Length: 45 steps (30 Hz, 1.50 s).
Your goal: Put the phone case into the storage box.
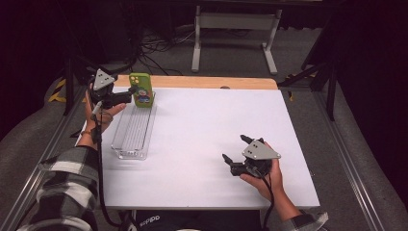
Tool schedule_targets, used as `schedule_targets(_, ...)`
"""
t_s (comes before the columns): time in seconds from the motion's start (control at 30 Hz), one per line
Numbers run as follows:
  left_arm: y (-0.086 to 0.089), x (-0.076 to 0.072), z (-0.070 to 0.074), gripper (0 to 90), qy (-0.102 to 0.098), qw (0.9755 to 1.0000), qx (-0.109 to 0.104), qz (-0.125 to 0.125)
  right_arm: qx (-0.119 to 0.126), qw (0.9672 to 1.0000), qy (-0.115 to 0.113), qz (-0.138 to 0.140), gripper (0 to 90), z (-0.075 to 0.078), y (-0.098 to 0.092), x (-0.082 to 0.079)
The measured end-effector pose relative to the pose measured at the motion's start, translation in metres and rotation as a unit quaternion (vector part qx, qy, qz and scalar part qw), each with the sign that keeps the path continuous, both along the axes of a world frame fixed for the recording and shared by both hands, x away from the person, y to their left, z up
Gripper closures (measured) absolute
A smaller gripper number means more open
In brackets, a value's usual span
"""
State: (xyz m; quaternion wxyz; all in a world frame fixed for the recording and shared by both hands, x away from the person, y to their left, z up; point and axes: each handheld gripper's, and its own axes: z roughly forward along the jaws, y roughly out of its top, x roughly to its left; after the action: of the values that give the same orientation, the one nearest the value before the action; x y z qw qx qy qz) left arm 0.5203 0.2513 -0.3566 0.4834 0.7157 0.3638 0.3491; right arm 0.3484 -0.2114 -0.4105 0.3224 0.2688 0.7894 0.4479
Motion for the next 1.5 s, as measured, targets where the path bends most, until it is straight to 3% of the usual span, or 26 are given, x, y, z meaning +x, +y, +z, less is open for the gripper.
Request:
schedule_targets(0.13, -0.003, -0.003, 0.0, 16.9, -0.003, 0.9999, 0.007, -0.008, 0.001, 1.0, -0.002, 0.001, 14.4, 0.0, 0.001, 0.0)
schedule_targets(0.53, -0.009, -0.018, -0.002, 13.3, -0.017, 0.9994, 0.002, -0.031, 0.002, 1.0, -0.007, 0.0, 14.4, 0.002, 0.001, 0.0)
schedule_targets(1.0, -0.012, -0.035, -0.002, 8.8, -0.033, 0.9973, -0.024, -0.061, 0.004, 0.9999, -0.011, 0.0, 14.0, 0.003, 0.001, 0.001)
schedule_targets(1.1, -0.014, -0.04, -0.002, 8.1, -0.028, 0.9968, -0.019, -0.072, 0.005, 0.9999, -0.012, 0.0, 14.0, 0.003, 0.001, 0.001)
schedule_targets(1.33, -0.016, -0.047, -0.003, 7.6, -0.034, 0.9965, -0.015, -0.075, 0.004, 0.9999, -0.013, 0.002, 14.0, 0.004, 0.001, 0.0)
schedule_targets(1.5, -0.014, -0.056, -0.002, 7.1, -0.046, 0.9958, -0.023, -0.075, 0.005, 0.9999, -0.016, 0.002, 14.0, 0.005, 0.002, -0.001)
